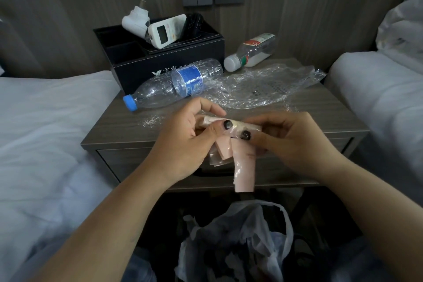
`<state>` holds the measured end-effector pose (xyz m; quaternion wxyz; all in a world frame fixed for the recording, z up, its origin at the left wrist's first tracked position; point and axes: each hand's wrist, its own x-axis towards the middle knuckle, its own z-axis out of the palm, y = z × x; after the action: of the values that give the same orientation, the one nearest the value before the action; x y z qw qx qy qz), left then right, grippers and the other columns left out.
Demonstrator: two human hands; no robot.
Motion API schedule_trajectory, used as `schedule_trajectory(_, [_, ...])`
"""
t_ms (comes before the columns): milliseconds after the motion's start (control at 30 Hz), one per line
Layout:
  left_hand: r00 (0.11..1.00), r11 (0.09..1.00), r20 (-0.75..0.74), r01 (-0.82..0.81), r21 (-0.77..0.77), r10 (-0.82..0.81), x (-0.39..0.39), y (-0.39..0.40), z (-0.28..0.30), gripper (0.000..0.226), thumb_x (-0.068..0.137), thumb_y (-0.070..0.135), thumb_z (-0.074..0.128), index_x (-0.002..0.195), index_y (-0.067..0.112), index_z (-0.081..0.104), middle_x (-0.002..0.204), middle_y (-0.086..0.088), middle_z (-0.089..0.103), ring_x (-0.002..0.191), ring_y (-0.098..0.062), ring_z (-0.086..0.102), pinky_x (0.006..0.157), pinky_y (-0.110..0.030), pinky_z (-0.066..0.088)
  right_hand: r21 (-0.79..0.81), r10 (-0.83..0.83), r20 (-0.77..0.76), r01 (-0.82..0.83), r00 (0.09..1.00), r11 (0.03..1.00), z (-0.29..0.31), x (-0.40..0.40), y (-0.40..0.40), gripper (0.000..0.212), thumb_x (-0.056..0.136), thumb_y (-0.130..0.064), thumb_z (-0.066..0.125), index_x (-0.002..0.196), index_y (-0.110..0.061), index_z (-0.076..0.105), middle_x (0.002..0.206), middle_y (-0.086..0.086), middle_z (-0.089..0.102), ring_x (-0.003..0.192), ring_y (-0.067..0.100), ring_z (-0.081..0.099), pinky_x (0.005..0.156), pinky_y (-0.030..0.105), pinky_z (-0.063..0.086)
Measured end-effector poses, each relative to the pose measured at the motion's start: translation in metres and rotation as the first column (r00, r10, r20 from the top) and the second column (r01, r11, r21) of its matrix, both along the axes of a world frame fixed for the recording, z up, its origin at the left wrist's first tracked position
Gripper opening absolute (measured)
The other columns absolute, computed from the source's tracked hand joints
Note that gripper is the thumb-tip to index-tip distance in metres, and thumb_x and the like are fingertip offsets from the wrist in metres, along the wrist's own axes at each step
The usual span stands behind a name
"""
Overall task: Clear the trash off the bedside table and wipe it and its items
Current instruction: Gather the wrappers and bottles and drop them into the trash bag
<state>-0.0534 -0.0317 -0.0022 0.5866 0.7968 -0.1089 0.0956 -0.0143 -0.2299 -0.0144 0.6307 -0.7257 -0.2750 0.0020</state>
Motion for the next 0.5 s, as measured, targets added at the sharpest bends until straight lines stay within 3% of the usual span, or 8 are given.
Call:
schedule_trajectory(67, [1.0,0.999,-0.017,-0.026,-0.021,0.026,-0.0007,-0.0041,-0.0011,0.018,0.084,0.034,0.066,0.096,0.02,0.063,0.078,0.001,0.073,0.065,-0.006,0.067,0.056,-0.018,0.05,0.014,-0.079,0.054,0.078,0.995,0.997,-0.0014,0.0011,-0.0011,0.01,0.073,-0.021,0.075,0.083,-0.025,0.074,0.075,-0.004,0.072,0.06,0.013,0.066,0.057,0.029,0.054])
schedule_trajectory(133, [0.992,0.995,-0.125,-0.038,-0.095,0.026,-0.0003,-0.0062,-0.0012,0.026,0.081,0.046,0.062,0.09,0.022,0.067,0.078,0.003,0.073,0.068,-0.007,0.069,0.061,-0.023,0.054,-0.016,-0.178,0.232,0.186,0.956,0.982,-0.0022,0.0016,-0.0024,0.013,0.077,-0.013,0.078,0.085,-0.022,0.076,0.077,-0.001,0.068,0.066,0.022,0.065,0.059,0.037,0.056])
schedule_trajectory(200, [0.966,0.984,-0.255,-0.001,-0.178,-0.046,-0.0004,-0.0066,-0.0003,0.04,0.08,0.052,0.059,0.094,0.017,0.071,0.08,0.002,0.074,0.07,-0.01,0.069,0.064,-0.031,0.056,-0.049,-0.207,0.477,0.26,0.854,0.964,-0.0025,0.0014,-0.0019,0.015,0.078,-0.006,0.077,0.091,-0.014,0.076,0.078,0.003,0.066,0.07,0.017,0.062,0.063,0.029,0.054])
schedule_trajectory(300, [0.921,0.917,-0.348,0.021,-0.399,-0.173,-0.0004,-0.0072,0.0025,0.048,0.08,0.038,0.064,0.106,-0.002,0.065,0.088,-0.009,0.075,0.069,-0.017,0.069,0.055,-0.026,0.056,-0.07,-0.15,0.721,0.286,0.677,0.956,-0.0017,-0.0001,-0.0028,0.014,0.081,0.001,0.073,0.095,0.0,0.074,0.082,0.012,0.065,0.07,0.016,0.061,0.063,0.022,0.049])
schedule_trajectory(367, [0.917,0.883,-0.347,0.012,-0.469,-0.197,-0.001,-0.0076,0.0035,0.042,0.076,0.029,0.068,0.104,-0.002,0.063,0.089,-0.011,0.074,0.071,-0.018,0.068,0.055,-0.024,0.055,-0.094,-0.104,0.795,0.291,0.598,0.952,-0.0014,-0.0007,-0.0034,0.014,0.083,0.004,0.072,0.097,0.003,0.074,0.084,0.014,0.064,0.071,0.017,0.062,0.064,0.024,0.05])
schedule_trajectory(433, [0.928,0.876,-0.324,0.005,-0.482,-0.184,-0.0011,-0.0075,0.0034,0.03,0.073,0.024,0.07,0.096,0.005,0.064,0.087,-0.01,0.074,0.073,-0.017,0.07,0.056,-0.023,0.056,-0.122,-0.077,0.758,0.256,0.648,0.959,-0.0003,-0.0009,-0.0051,0.018,0.082,0.002,0.073,0.099,0.0,0.074,0.087,0.012,0.065,0.072,0.017,0.063,0.063,0.027,0.052])
schedule_trajectory(500, [0.952,0.901,-0.272,0.007,-0.433,-0.138,-0.0008,-0.0072,0.0027,0.023,0.073,0.021,0.069,0.091,0.009,0.062,0.082,-0.005,0.074,0.073,-0.014,0.071,0.057,-0.022,0.056,-0.131,-0.07,0.567,0.173,0.82,0.976,0.0013,-0.003,-0.0063,0.02,0.081,-0.007,0.075,0.101,-0.009,0.074,0.092,0.007,0.065,0.078,0.018,0.065,0.064,0.031,0.055])
